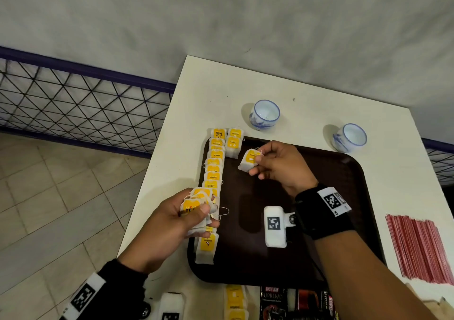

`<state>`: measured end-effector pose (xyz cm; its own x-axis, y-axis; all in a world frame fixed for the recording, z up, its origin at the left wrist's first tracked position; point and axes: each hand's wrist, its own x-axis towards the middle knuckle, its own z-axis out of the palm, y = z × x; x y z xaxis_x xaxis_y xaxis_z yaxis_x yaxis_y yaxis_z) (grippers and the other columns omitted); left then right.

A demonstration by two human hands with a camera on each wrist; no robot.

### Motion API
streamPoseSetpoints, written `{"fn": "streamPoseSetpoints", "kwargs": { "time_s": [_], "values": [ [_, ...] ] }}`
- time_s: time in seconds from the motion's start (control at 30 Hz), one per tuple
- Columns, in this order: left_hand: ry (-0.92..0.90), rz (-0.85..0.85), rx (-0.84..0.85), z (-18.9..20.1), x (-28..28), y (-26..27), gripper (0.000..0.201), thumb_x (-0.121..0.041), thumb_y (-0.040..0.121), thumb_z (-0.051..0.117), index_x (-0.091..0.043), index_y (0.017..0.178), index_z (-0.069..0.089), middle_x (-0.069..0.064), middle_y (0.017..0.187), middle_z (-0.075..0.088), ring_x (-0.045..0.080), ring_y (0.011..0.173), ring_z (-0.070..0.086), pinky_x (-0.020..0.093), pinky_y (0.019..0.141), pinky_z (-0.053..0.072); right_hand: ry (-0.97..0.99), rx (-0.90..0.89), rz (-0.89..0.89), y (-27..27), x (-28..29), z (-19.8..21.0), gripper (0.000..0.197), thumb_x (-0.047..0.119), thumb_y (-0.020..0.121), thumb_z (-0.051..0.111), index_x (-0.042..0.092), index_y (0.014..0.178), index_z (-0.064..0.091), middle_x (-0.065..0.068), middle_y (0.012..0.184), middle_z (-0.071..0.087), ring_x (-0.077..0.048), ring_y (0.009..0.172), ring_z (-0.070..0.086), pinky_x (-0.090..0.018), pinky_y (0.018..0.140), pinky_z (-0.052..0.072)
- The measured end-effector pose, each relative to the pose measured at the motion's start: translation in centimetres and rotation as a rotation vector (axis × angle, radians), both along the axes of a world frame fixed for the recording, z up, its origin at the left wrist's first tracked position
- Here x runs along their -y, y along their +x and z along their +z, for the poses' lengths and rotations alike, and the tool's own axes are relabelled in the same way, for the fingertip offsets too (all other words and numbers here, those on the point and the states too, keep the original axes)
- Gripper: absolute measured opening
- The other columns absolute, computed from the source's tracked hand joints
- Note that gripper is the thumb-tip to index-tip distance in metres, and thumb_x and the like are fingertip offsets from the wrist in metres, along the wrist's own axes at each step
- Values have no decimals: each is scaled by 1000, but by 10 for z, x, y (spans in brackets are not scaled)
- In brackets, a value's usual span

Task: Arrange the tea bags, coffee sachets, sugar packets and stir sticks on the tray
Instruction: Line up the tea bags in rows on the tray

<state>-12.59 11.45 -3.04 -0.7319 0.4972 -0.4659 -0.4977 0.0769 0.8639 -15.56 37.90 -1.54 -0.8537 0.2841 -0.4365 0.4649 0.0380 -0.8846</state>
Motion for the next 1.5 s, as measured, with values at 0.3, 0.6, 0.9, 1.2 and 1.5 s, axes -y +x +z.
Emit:
{"fn": "streamPoseSetpoints", "kwargs": {
  "time_s": [0.3, 0.6, 0.9, 1.2, 1.5],
  "values": [
    [-13, -10, 20, -1, -1, 0, 29, -20, 97, 59, -16, 125, 62, 7, 111, 76, 28, 97, 76, 37, 77, 63, 126, 84, 47, -32, 15, -17, 9, -4, 91, 63, 2, 94, 56, -20, 74, 64, -17, 48, 64, -24, 42, 45],
    [-33, 11, 19, 1, 2, -1, 26, -19, 96, 60, -18, 122, 64, 5, 109, 77, 27, 96, 76, 40, 80, 63, 146, 77, 32, -45, 25, -24, 15, -5, 92, 63, 6, 86, 55, -15, 71, 63, -17, 46, 64, -24, 41, 46],
    [-26, 18, 28, 0, 2, -2, 31, -22, 93, 63, -16, 123, 65, 6, 109, 77, 27, 96, 76, 39, 79, 63, 251, 73, 4, -52, 27, -30, 13, -4, 90, 63, 6, 87, 55, -11, 65, 61, -22, 50, 65, -25, 42, 46],
    [-27, 18, 32, -1, 1, -2, 30, -21, 94, 62, -16, 124, 64, 6, 109, 77, 26, 96, 76, 39, 79, 63, 327, 88, 1, -56, 27, -33, 10, 0, 88, 64, 7, 85, 58, -9, 58, 64, -21, 49, 67, -29, 48, 50],
    [19, 23, 25, -3, 0, -3, 35, -27, 92, 61, -16, 125, 63, 6, 111, 76, 28, 97, 76, 41, 80, 63, 386, -49, -17, -39, 33, -7, 12, 11, 88, 68, 4, 93, 59, -10, 74, 68, -15, 53, 67, -22, 46, 44]
  ]
}}
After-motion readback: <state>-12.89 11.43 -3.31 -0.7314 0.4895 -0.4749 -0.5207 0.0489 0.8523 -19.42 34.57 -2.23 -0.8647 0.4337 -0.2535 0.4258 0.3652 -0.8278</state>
